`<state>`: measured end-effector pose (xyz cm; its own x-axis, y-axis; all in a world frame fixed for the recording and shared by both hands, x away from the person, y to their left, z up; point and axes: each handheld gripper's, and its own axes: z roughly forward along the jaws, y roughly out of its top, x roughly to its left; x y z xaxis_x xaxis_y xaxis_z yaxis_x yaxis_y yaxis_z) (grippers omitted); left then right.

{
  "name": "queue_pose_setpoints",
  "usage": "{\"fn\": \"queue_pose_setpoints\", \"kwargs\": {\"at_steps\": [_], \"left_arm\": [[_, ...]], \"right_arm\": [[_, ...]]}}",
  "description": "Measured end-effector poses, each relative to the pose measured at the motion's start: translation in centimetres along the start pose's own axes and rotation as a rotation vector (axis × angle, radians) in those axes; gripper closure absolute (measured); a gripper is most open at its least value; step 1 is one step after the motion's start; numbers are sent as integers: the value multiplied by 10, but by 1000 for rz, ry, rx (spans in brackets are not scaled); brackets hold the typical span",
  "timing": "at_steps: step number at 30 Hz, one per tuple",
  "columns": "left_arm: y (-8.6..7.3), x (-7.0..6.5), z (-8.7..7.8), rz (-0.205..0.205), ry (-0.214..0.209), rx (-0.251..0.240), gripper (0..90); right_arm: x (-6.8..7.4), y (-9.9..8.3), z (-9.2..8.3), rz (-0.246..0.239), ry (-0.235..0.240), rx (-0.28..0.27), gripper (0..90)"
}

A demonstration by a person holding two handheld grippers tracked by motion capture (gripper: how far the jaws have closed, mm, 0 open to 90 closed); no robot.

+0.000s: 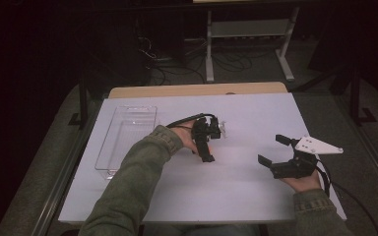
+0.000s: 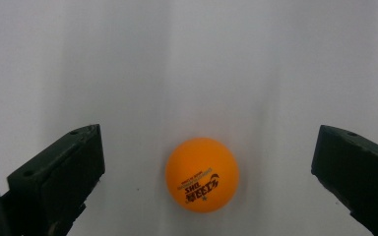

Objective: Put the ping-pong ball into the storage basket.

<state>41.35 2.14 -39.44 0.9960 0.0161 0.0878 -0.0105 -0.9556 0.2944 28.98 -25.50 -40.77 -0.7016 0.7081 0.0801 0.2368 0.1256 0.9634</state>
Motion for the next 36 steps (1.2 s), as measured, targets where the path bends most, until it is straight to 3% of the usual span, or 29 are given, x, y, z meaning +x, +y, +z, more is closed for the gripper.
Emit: {"fn": "queue_pose_setpoints", "kwargs": {"at_steps": [19,24,33,36], "left_arm": [[-4,3,13,-7,-13,81,0],[-5,5,12,-21,-21,90,70],[-6,5,7,-19,-22,81,298],[-6,5,7,-18,-28,87,336]], "right_arm": [[0,0,0,-2,5,1,0],[0,0,0,-2,7,2,0],[0,0,0,-2,8,4,0],[0,0,1,-1,7,5,0]]}}
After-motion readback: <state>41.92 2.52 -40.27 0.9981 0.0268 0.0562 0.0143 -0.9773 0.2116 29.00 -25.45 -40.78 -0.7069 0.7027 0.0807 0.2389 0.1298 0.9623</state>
